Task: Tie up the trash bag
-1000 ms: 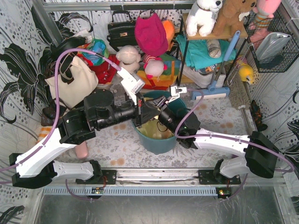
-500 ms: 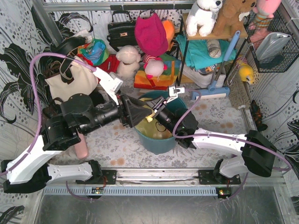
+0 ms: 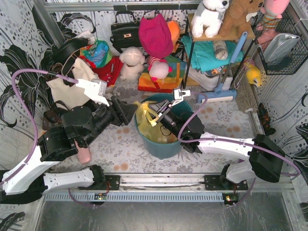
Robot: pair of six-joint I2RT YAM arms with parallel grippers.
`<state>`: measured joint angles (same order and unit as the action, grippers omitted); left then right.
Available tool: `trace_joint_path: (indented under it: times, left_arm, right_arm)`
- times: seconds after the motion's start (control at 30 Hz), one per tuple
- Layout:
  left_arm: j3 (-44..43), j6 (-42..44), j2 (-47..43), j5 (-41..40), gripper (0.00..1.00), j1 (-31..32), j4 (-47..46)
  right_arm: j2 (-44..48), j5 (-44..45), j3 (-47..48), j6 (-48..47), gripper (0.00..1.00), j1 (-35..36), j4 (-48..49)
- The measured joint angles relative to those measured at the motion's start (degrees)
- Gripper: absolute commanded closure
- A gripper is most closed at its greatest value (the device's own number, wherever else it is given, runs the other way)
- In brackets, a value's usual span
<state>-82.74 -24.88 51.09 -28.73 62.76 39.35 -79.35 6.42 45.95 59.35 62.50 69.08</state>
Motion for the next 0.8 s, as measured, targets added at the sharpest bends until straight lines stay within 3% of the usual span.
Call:
trace_joint_path:
  times: [0.27,0.57,0.8]
  left_arm:
    - [5.0,-4.7,-3.7,-4.4,0.37,0.0,0.3]
    - [5.8,-6.1,-2.4,-3.8,0.36,-0.5,-2.7]
    - [7.3,-6.7,-1.3,3.5,0.34,-8.7,-4.4]
  right_arm:
    - [0.0,0.0,0.0,0.0,1.0,0.0,0.0]
    - [0.0,0.0,0.0,0.0,1.0,0.0,0.0]
    - [0.0,-0.1,0.0,0.0,1.0,0.0,0.0]
